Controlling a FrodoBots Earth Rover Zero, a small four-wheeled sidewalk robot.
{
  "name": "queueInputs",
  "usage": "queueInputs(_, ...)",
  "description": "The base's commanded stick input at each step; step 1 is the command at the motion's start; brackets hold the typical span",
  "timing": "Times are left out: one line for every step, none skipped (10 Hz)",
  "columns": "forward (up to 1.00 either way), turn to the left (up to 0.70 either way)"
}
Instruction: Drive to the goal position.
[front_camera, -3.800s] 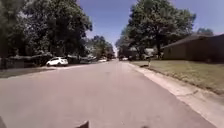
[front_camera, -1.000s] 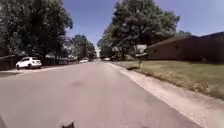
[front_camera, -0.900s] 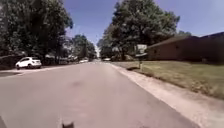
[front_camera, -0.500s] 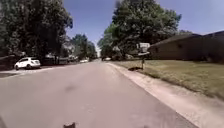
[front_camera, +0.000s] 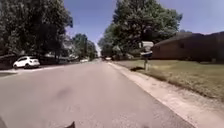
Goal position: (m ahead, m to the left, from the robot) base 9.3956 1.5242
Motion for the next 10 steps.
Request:
queueInputs(0.70, 0.00)
queueInputs(0.70, 0.00)
queueInputs(0.70, 0.00)
queueInputs(0.70, 0.00)
queueInputs(0.70, 0.00)
queueInputs(0.70, 0.00)
queueInputs(0.70, 0.00)
queueInputs(0.70, 0.00)
queueInputs(0.70, 0.00)
queueInputs(0.70, 0.00)
